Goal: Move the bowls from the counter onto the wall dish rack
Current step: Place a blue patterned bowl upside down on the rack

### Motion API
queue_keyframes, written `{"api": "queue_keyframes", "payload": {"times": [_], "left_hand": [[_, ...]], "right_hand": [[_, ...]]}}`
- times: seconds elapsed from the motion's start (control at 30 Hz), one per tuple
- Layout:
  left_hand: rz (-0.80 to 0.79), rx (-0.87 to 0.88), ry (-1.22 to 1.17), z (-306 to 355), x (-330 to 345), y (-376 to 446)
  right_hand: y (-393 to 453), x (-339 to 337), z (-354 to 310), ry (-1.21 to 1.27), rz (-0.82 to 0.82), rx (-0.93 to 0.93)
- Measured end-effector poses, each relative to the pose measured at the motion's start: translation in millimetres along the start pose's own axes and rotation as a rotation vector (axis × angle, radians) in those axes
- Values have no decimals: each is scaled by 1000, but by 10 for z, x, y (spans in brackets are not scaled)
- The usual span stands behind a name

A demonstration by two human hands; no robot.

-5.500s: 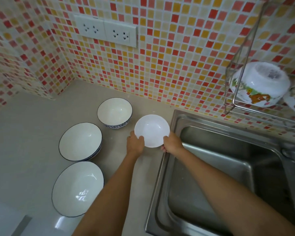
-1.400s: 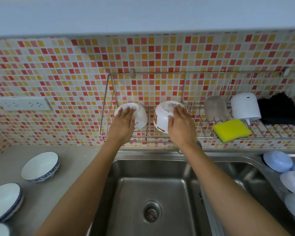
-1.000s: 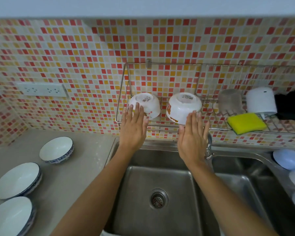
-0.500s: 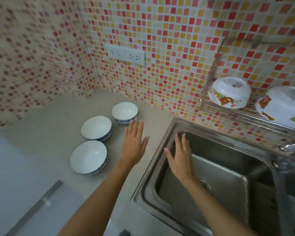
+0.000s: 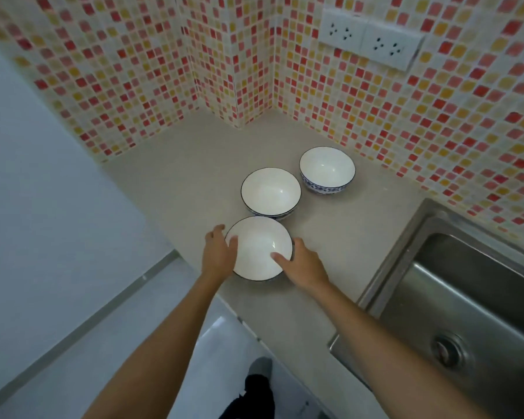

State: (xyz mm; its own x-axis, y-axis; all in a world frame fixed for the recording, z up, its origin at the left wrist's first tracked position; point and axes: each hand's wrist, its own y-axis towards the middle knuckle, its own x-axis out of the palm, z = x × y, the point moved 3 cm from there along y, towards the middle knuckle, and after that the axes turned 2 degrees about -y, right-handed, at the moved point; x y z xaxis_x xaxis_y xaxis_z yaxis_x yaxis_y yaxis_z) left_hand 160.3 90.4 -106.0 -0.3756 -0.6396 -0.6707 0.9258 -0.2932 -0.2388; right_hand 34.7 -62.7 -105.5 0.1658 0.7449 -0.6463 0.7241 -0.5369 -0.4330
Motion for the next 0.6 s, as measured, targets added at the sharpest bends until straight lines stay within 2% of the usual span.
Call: {"api": "queue_keyframes", "payload": {"times": [0.1, 0.23, 0.43, 0.6], "left_hand": [[-101, -59, -24, -61, 55, 47], [-101, -87, -70, -40, 79, 66], [-180, -14, -92, 77, 253, -59], [-303, 98, -95, 472, 590, -266]], "right_hand": [[54, 104, -4, 38, 2, 66], [105, 140, 1, 79, 5, 119], [-61, -14, 250, 104, 32, 181], [-360, -359, 669, 178, 132, 260]]}}
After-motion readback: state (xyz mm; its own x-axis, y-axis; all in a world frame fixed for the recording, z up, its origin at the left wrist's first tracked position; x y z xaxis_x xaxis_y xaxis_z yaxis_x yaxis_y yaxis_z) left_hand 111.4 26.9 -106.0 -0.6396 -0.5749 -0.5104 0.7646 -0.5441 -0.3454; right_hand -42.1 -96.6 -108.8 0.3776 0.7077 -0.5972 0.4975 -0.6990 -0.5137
